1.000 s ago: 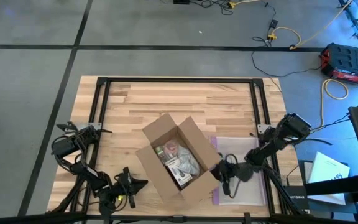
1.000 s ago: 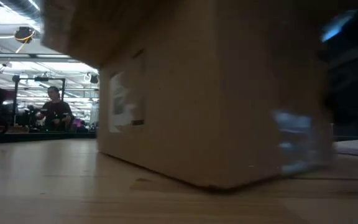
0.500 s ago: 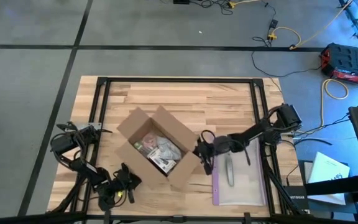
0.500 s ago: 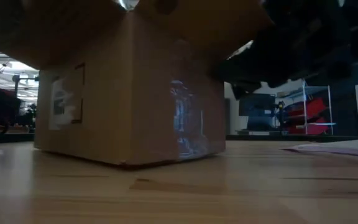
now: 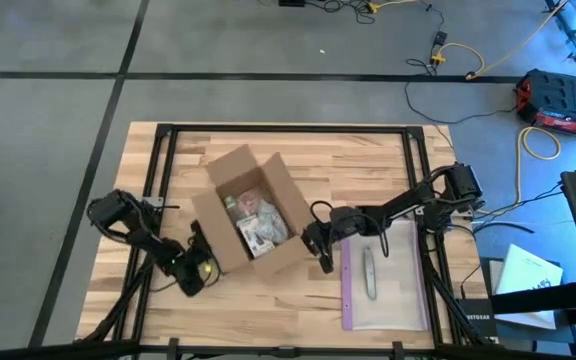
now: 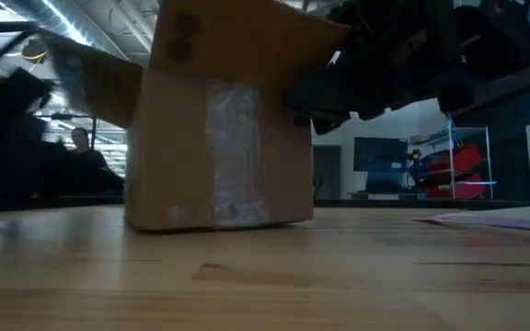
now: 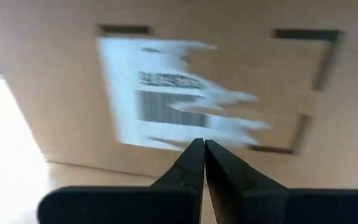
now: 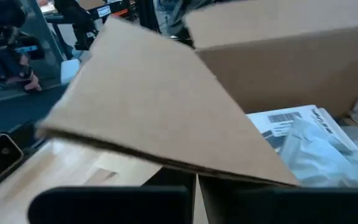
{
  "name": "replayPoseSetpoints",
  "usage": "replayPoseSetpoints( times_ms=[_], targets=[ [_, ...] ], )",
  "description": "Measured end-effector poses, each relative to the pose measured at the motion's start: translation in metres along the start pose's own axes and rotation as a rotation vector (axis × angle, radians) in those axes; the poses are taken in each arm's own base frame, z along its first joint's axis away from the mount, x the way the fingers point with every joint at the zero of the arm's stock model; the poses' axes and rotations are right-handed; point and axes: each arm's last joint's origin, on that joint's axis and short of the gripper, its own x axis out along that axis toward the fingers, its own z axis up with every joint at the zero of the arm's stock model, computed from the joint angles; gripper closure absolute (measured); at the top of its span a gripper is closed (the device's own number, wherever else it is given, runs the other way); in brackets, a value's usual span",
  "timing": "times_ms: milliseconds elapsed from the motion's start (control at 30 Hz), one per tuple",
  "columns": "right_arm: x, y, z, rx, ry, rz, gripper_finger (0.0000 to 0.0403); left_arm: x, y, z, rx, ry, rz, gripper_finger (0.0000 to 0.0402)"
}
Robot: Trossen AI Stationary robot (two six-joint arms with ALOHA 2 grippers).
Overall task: Unpack boxes
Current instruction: Move the box to the top left of the table
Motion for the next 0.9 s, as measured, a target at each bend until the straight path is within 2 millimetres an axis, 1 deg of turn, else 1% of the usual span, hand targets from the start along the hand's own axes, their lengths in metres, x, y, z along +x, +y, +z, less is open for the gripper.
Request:
replayPoseSetpoints(
  times_ms=[133, 233, 400, 533, 600, 700, 833, 900],
  targets=[
    [-0.002, -0.011, 0.0, -0.023, -0.001, -0.041, 0.0403, 0.018, 0.025, 0.009, 0.032, -0.014, 0.123, 0.0401],
    [-0.006, -0.023, 0.0, -0.038, 0.003, -0.073, 0.0403, 0.029, 0.039, 0.019, 0.043, -0.031, 0.214, 0.0401],
    [-0.012, -0.043, 0.001, -0.041, -0.002, -0.116, 0.0403, 0.046, 0.051, 0.032, 0.046, -0.038, 0.329, 0.0401],
    [-0.016, -0.053, 0.0, -0.036, 0.003, -0.114, 0.0403, 0.053, 0.056, 0.035, 0.064, -0.034, 0.377, 0.0401],
    [-0.018, -0.056, -0.002, -0.022, 0.029, -0.107, 0.0403, 0.052, 0.055, 0.038, 0.046, -0.04, 0.371, 0.0401],
    [-0.02, -0.053, -0.004, 0.028, 0.079, -0.039, 0.0403, 0.043, 0.045, 0.049, 0.061, -0.06, 0.318, 0.0401],
    [-0.023, -0.039, 0.006, 0.001, 0.082, 0.032, 0.0403, 0.024, 0.023, 0.075, 0.127, -0.089, 0.222, 0.0402],
    [-0.026, -0.033, 0.014, -0.05, 0.081, -0.003, 0.0403, 0.011, 0.012, 0.089, 0.174, -0.096, 0.153, 0.0402]
  ],
)
